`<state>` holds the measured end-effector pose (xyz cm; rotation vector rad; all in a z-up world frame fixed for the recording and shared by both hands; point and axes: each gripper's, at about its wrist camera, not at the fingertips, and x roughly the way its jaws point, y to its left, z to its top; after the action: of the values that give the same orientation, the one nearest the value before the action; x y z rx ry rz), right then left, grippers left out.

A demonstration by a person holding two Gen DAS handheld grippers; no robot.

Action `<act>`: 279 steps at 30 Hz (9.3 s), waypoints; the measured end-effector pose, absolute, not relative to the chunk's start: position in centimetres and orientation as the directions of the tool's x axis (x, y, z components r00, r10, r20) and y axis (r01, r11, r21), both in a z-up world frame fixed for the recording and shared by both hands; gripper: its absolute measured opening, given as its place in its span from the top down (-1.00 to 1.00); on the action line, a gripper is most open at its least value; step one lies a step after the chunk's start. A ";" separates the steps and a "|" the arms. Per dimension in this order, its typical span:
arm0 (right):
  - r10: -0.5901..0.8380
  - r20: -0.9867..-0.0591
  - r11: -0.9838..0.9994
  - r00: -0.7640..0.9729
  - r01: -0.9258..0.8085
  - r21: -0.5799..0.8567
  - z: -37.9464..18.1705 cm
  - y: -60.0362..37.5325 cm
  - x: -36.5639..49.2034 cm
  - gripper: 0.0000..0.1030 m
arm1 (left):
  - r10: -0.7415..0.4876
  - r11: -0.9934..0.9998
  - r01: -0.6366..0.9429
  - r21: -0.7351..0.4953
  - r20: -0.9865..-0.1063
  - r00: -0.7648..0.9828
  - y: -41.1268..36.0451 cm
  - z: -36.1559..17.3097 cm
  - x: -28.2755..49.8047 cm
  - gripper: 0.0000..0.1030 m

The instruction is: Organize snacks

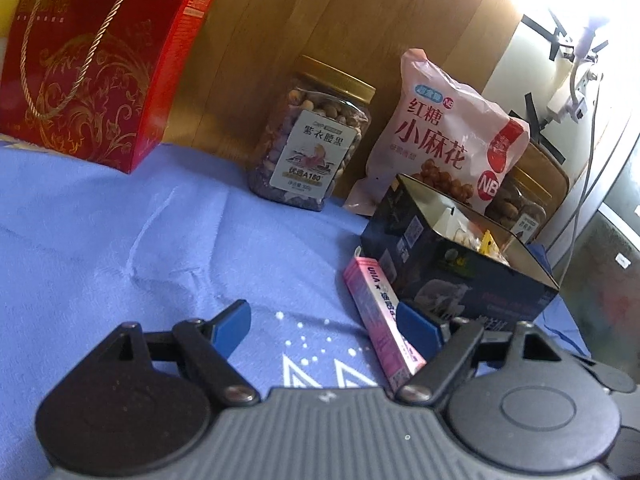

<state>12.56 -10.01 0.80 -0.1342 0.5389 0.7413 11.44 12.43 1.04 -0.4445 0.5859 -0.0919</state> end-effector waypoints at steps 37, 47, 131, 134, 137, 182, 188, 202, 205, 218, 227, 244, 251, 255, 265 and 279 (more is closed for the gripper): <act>0.643 -0.539 0.667 0.545 -0.744 0.042 -1.1 -16.5 7.1 0.21 | -0.317 0.902 0.083 -0.425 -0.516 0.796 10.7 1.0 11.3 -0.60; 0.636 -0.541 0.652 0.550 -0.758 -0.004 -2.1 -15.2 6.4 0.05 | -0.308 0.902 0.070 -0.426 -0.521 0.796 10.9 0.9 11.2 -0.60; 0.441 -0.243 0.882 0.864 -0.467 -0.062 2.0 -18.8 19.0 0.36 | -0.285 0.956 0.206 -0.208 -0.499 0.818 -1.1 6.6 23.4 -0.36; 0.415 -0.240 0.895 0.877 -0.442 -0.068 1.3 -18.9 19.6 0.26 | -0.268 0.962 0.195 -0.191 -0.518 0.812 -1.6 6.0 24.5 -0.37; 0.409 -0.235 0.898 0.882 -0.434 -0.068 1.1 -19.3 19.5 0.23 | -0.260 0.964 0.192 -0.182 -0.512 0.819 -1.7 5.7 24.4 -0.39; 0.605 -0.502 0.670 0.618 -0.736 -0.099 -1.6 -15.3 4.4 -0.02 | -0.472 0.857 0.188 -0.479 -0.586 0.659 2.3 0.6 8.3 -0.02; 0.636 -0.485 0.627 0.600 -0.768 -0.129 -0.7 -12.0 5.4 -0.02 | -0.425 0.861 0.125 -0.492 -0.563 0.709 5.6 1.0 8.0 -0.02; 0.654 -0.554 0.602 0.515 -0.798 -0.032 -1.6 -9.7 8.2 -0.19 | -0.384 0.886 0.123 -0.447 -0.560 0.734 6.1 -0.5 8.5 -0.25; 0.653 -0.556 0.603 0.514 -0.797 -0.028 -1.7 -9.7 8.0 -0.18 | -0.373 0.893 0.130 -0.430 -0.551 0.746 5.9 -0.7 8.3 -0.26; 0.652 -0.482 0.641 0.586 -0.765 -0.062 -1.2 -10.2 7.5 0.24 | -0.370 0.885 0.124 -0.448 -0.518 0.772 6.5 0.9 8.5 -0.23; 0.644 -0.347 0.699 0.682 -0.709 -0.096 1.4 -11.4 8.5 0.24 | -0.370 0.910 0.212 -0.356 -0.467 0.803 4.6 5.3 10.9 -0.22; 0.535 -0.239 0.811 0.810 -0.572 -0.122 3.5 -13.0 16.5 0.25 | -0.349 0.929 0.256 -0.266 -0.408 0.843 0.8 7.9 20.8 -0.22; 0.517 -0.270 0.819 0.812 -0.561 -0.119 2.5 -12.4 18.4 0.25 | -0.346 0.929 0.240 -0.283 -0.430 0.834 1.4 6.4 23.1 -0.22; 0.515 -0.282 0.818 0.809 -0.563 -0.119 2.1 -11.8 19.0 0.24 | -0.343 0.926 0.223 -0.303 -0.435 0.832 2.0 5.7 23.9 -0.24; 0.518 -0.292 0.813 0.804 -0.569 -0.123 2.2 -11.1 19.3 -0.05 | -0.268 0.952 0.169 -0.254 -0.435 0.860 2.2 5.6 23.7 -0.75; 0.464 -0.203 0.878 0.862 -0.478 -0.018 3.0 -14.7 14.8 -0.49 | -0.182 0.979 0.119 -0.166 -0.444 0.877 2.4 6.6 18.6 -0.78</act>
<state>14.79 -14.70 2.99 -0.0686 0.1960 0.4944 18.57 2.40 6.64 -0.1355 0.4759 -0.1579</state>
